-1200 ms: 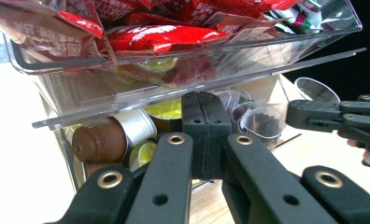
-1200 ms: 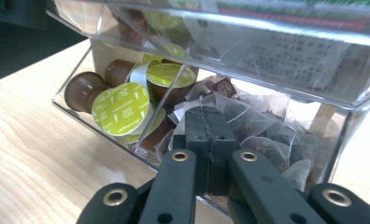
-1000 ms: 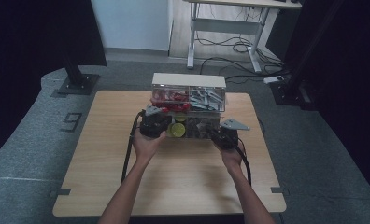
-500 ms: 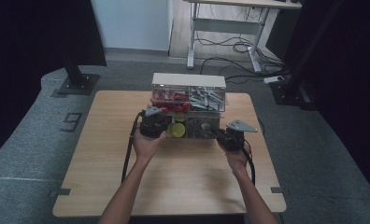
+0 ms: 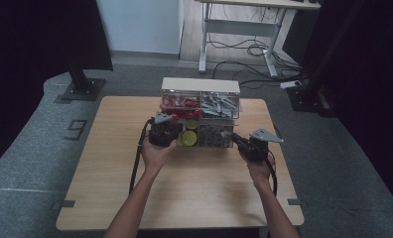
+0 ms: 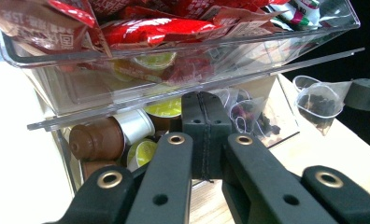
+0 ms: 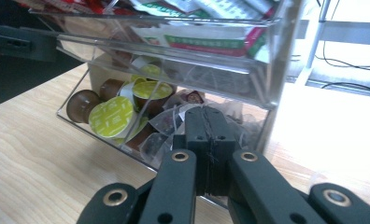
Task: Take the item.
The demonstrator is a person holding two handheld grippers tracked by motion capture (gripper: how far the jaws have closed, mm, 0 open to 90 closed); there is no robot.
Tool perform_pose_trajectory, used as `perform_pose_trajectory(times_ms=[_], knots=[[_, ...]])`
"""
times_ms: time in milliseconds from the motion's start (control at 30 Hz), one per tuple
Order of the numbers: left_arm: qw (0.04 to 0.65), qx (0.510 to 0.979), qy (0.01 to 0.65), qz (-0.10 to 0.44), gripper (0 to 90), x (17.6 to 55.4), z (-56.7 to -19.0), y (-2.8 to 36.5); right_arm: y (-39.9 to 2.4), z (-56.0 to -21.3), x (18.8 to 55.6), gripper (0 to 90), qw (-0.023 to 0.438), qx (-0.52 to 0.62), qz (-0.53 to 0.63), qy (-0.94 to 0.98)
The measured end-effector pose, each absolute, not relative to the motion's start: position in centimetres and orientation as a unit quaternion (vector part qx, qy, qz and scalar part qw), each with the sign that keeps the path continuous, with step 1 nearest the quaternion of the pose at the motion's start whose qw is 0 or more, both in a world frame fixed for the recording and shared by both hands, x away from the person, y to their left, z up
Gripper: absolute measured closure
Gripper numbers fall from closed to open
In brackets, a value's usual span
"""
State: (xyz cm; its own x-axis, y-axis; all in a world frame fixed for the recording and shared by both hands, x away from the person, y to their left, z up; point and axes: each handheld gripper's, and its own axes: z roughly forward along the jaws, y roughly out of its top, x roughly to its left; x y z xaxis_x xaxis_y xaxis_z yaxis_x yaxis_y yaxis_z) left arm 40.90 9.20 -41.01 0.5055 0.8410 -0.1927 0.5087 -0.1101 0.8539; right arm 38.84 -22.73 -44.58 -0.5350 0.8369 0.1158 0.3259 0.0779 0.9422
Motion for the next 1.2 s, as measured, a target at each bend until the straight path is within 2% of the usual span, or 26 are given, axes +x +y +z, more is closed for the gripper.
perform_pose_trajectory(times_ms=[1200], knots=[[0.475,0.726,0.465,0.177,90.0,40.8,-41.1,9.1,-26.8,-44.1,39.4,89.6,0.266,0.451,0.520,0.675]])
